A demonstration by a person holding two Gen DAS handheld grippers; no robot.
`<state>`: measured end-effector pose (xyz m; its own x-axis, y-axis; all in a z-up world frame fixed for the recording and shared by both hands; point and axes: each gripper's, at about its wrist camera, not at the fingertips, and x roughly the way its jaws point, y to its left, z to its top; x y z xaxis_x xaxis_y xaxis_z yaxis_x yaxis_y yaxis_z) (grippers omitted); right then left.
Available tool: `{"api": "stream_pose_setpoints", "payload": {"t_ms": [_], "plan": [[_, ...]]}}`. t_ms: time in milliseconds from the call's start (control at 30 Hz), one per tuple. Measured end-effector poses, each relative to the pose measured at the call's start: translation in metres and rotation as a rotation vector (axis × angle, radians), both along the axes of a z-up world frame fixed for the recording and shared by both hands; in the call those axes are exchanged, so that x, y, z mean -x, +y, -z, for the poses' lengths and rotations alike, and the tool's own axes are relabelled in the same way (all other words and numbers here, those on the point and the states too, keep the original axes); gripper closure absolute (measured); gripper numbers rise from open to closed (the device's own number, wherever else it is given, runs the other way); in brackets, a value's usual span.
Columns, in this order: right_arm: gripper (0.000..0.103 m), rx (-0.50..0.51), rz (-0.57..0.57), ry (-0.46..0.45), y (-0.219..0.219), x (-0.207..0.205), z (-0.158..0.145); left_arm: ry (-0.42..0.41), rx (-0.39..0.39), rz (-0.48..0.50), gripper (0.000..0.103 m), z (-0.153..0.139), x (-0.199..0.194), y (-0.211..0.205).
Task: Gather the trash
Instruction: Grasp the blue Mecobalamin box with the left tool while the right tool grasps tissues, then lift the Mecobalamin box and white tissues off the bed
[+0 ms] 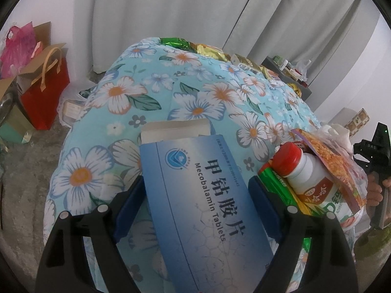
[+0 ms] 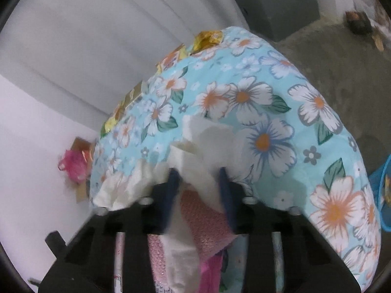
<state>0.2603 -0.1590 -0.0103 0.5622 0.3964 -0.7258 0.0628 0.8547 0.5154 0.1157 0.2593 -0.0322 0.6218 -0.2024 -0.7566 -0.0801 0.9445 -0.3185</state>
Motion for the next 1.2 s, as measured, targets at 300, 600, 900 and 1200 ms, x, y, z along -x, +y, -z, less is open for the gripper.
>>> {"api": "stream_pose_setpoints", "payload": {"t_ms": [300,600,900,1200], "plan": [[0.098,0.007,-0.041,-0.101,0.005,0.018,-0.037,0.001,0.002,-0.001,0.020,0.000,0.000,0.000],[0.098,-0.168,-0.111,-0.230,-0.002,0.044,-0.079,-0.007,0.007,-0.006,0.021,-0.002,-0.004,0.002],[0.098,-0.185,-0.127,-0.380,-0.003,0.067,-0.123,-0.065,0.021,-0.031,0.024,-0.018,0.001,0.010],[0.098,-0.176,-0.136,-0.433,-0.004,0.086,-0.136,-0.129,0.056,-0.050,0.027,-0.040,0.014,0.018]]}}
